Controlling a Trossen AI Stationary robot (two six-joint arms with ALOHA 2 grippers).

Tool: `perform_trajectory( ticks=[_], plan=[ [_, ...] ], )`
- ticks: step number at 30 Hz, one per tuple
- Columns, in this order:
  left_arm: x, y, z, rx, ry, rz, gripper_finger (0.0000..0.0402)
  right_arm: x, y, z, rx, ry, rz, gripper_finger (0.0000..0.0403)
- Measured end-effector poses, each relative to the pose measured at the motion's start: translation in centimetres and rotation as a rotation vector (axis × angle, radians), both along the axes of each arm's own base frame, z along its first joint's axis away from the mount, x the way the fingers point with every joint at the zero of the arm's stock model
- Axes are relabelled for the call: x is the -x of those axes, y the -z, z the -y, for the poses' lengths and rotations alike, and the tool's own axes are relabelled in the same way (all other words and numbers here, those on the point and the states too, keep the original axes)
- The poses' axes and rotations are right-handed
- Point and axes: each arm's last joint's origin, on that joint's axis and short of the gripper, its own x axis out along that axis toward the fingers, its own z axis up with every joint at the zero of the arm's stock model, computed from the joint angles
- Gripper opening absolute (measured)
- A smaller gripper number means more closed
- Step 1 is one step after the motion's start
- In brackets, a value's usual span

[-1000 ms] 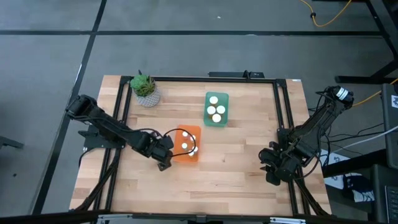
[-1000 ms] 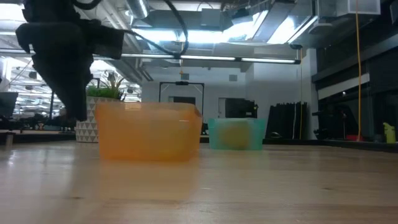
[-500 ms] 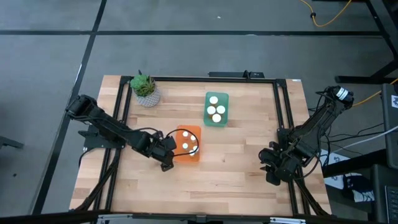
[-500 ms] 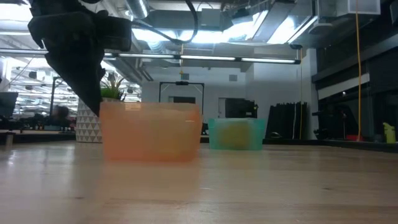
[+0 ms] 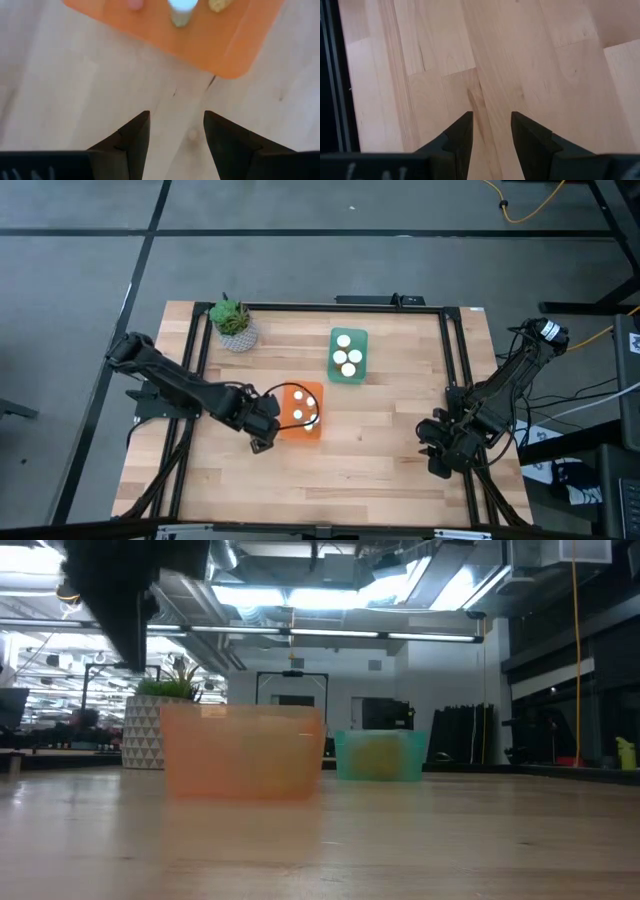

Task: Pick and place medicine bottles into bin by pill shape (circle, oval)
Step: Return to Home Position

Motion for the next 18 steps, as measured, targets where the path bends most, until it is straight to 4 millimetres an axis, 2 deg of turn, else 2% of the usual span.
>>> perform_trajectory(
  ticks=[4,8,14,18],
  plan=[
    [-0.1,-3.5,0.4,-0.018,0.008,0.007,0.0179,0.1,0.0,-0.1,-0.016,-0.010,-0.021,0.0135],
    [-0.9,-6.1,1.0,0.014,0.019,0.109,0.0179,0.1,0.0,-0.1,-0.015,-0.011,-0.022,0.0135],
    [-2.3,-7.8,1.6,0.077,0.015,0.288,0.0179,0.1,0.0,-0.3,-0.053,-0.043,-0.048,0.0135],
    [-2.7,-8.0,1.4,0.018,0.168,0.301,0.0179,-0.2,-0.2,-0.3,-0.038,-0.069,0.002,0.0135]
  ],
)
